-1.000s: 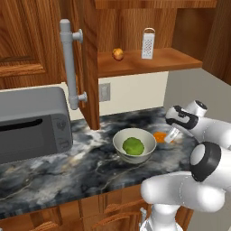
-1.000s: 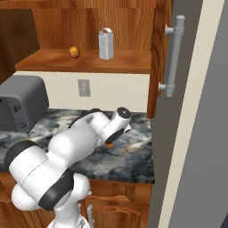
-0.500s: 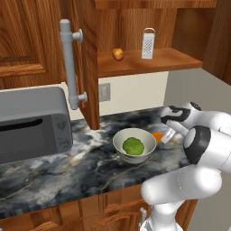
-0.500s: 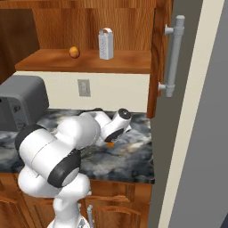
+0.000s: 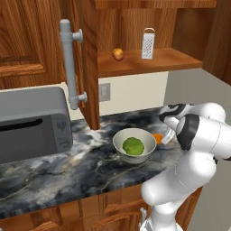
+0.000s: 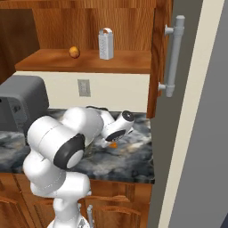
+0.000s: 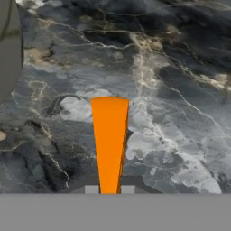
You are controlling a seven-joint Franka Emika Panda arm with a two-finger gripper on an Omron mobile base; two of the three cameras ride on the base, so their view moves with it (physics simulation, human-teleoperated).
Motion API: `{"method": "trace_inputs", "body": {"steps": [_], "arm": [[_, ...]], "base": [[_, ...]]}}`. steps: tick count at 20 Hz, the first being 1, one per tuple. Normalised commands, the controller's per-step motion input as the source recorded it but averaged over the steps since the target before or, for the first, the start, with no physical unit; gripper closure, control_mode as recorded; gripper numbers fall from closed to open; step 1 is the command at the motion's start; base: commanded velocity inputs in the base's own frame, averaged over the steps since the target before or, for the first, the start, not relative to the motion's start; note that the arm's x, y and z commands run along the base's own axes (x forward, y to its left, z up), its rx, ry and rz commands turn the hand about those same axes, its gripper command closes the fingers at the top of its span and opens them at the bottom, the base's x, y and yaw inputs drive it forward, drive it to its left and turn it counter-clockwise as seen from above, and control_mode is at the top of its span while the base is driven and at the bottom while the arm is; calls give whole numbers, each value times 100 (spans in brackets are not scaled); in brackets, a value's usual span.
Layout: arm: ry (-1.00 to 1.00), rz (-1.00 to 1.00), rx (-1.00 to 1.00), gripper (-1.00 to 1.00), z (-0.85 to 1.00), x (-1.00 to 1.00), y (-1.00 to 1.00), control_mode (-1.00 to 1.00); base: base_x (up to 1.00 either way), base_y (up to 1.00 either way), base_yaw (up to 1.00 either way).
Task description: Pick the cheese from the fridge and the cheese grater from the cabinet and place them next to the salad bowl.
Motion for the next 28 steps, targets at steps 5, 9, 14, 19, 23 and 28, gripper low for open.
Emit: {"method": "trace_inputs", "body": {"steps": [5,9,14,19,23,28], "arm": [[0,3,0,100,-20,1,1,-100],[0,0,0,-100,0,0,0,-100],[0,0,0,-100,0,0,0,-100],[0,-1,0,-100,0,-6,0,-100],[0,-5,0,-100,3,-29,17,-100],[-3,-1,0,-100,15,-24,33,-100]], "base": [[0,0,0],[0,0,0],[0,0,0],[0,0,0],[0,0,0],[0,0,0]]}}
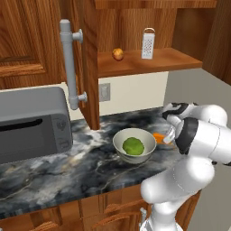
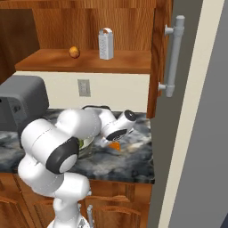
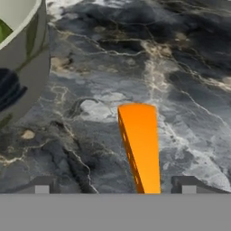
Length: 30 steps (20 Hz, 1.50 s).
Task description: Pick the cheese from the fridge and the cheese grater from the cabinet and place them next to the salad bowl.
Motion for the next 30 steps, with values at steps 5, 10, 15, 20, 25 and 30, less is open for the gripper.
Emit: {"method": "trace_inputs", "body": {"steps": [5,10,15,20,25,30], "arm": [[-5,-1,0,-100,44,-10,25,-100],[-3,-3,-4,-100,59,-6,16,-100],[-2,-9,-4,-100,48,-6,9,-100],[0,-22,-3,-100,53,-13,2,-100],[0,-34,0,-100,57,-23,0,-100],[0,-30,0,-100,45,-72,-10,-100]], "base": [[0,0,0],[0,0,0],[0,0,0],[0,0,0],[0,0,0],[0,0,0]]}}
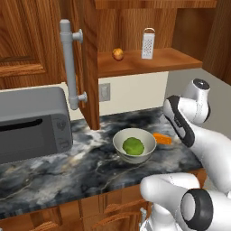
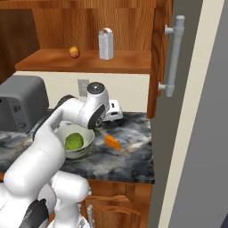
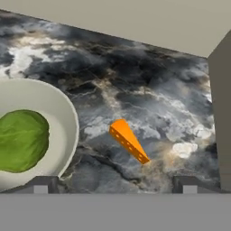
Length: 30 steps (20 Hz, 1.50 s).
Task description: Pick the cheese from the fridge and the cheese grater from the cabinet and place them next to the salad bowl.
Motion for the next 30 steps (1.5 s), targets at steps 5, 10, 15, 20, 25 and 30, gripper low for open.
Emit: {"method": "trace_inputs", "body": {"steps": [5,10,15,20,25,30], "arm": [[-2,-33,0,-100,59,-62,-2,-100],[-12,-35,0,-100,60,-34,11,-100],[-9,-28,1,-100,46,-8,40,-100],[-18,2,8,-100,33,-59,6,-100],[-3,16,5,-100,64,-22,0,-100],[0,20,1,-100,83,-26,0,-100]], "base": [[0,0,0],[0,0,0],[0,0,0],[0,0,0],[0,0,0],[0,0,0]]}}
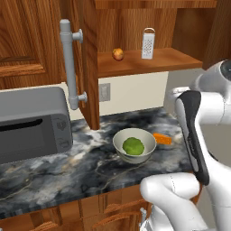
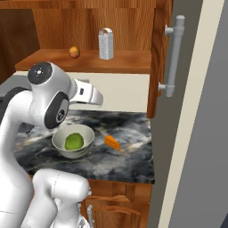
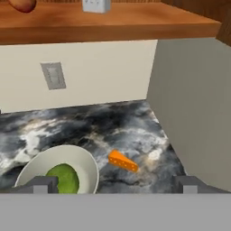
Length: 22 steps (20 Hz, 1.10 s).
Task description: Pick the cheese from the fridge and the cheese grater from the cabinet and place them next to the salad bowl.
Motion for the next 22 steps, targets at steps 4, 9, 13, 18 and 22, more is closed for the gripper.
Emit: {"method": "trace_inputs", "body": {"steps": [4,9,13,18,22], "arm": [[-3,13,0,-100,79,-47,3,-100],[-9,5,0,-100,69,-40,4,-100],[-16,0,0,-100,39,-1,30,-100],[-20,0,0,-100,35,2,23,-100],[-7,-1,0,-100,40,16,14,-100]], "base": [[0,0,0],[0,0,0],[0,0,0],[0,0,0],[0,0,0]]}}
